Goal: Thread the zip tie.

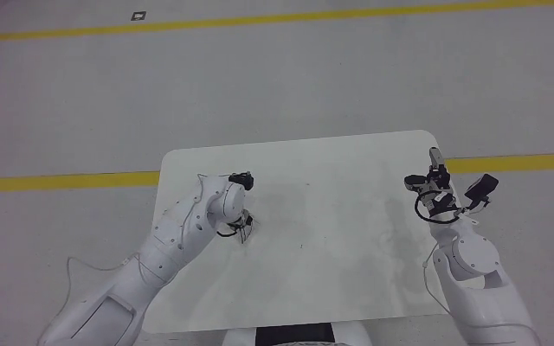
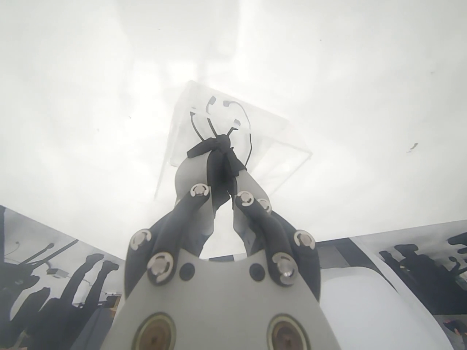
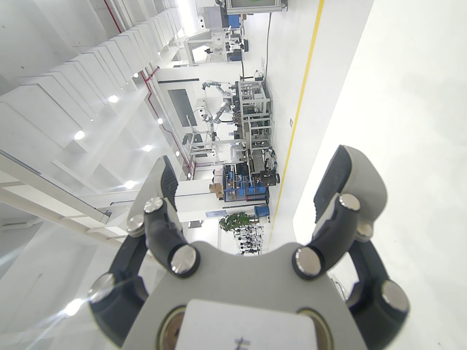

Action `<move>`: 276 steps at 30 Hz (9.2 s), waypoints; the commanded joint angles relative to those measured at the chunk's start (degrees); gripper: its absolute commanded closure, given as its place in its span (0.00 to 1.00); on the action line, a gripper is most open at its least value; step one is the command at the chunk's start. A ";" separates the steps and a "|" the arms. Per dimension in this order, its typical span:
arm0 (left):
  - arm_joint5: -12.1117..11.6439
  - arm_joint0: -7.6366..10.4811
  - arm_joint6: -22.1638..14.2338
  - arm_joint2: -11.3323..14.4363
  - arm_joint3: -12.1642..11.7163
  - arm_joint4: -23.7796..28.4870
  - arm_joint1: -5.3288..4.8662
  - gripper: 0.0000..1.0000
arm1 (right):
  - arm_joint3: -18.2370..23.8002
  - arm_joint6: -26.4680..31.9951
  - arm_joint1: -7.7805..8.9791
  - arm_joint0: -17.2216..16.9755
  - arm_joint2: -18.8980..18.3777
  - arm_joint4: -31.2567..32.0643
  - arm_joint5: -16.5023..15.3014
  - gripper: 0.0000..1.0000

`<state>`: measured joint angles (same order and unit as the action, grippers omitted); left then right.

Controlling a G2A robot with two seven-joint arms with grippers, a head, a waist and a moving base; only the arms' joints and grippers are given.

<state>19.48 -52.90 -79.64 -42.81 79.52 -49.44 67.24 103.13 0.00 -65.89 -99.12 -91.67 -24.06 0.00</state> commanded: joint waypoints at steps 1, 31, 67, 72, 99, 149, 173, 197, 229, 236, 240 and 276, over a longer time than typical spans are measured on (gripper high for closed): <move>0.00 -0.57 0.00 -0.66 1.42 -0.13 -0.52 1.00 | 0.00 0.00 0.00 0.00 0.00 0.00 0.00 0.00; 0.00 -3.96 0.00 -4.21 21.60 14.48 -12.92 1.00 | 0.00 0.00 0.00 0.00 0.00 0.00 0.00 0.00; -25.39 -0.64 0.00 -6.26 10.66 41.83 -18.45 1.00 | 0.00 0.00 0.00 0.00 0.00 0.00 0.00 0.00; -25.46 -0.51 0.00 -6.15 10.79 41.74 -18.47 1.00 | 0.00 0.00 0.00 0.00 0.00 0.00 0.00 0.00; -13.29 -12.27 25.02 -11.72 31.70 5.28 -22.22 1.00 | 0.00 0.00 0.00 0.00 0.00 0.00 0.00 0.00; -33.14 -29.99 69.13 -31.50 31.69 -21.70 -25.61 1.00 | 0.00 0.00 0.00 0.00 0.00 0.00 0.00 0.00; -36.55 -31.97 92.68 -33.44 24.22 -33.48 -24.96 1.00 | 0.00 0.00 0.00 0.00 0.00 0.00 0.00 0.00; -36.55 -31.97 92.68 -33.44 24.22 -33.48 -24.96 1.00 | 7.12 3.86 -0.84 4.69 10.79 18.66 2.84 0.00; -36.55 -31.97 92.68 -33.44 24.22 -33.48 -24.96 1.00 | 3.42 32.69 -0.68 20.20 14.69 11.77 16.78 0.00; -36.55 -31.97 92.68 -33.44 24.22 -33.48 -24.96 1.00 | 3.42 32.69 -0.68 20.20 14.69 11.77 16.78 0.00; -37.72 -31.59 92.73 -32.59 24.77 -35.15 -24.83 1.00 | 3.27 34.42 -0.78 20.47 15.94 10.21 17.48 0.00; -38.96 -22.57 87.65 -20.49 23.12 -29.13 -27.66 1.00 | -6.70 43.23 -0.89 33.60 28.18 -2.98 19.48 0.00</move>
<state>-19.48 -76.09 8.32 -63.96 102.77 -79.10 39.92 96.43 43.23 -66.78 -65.52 -63.49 -27.04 19.48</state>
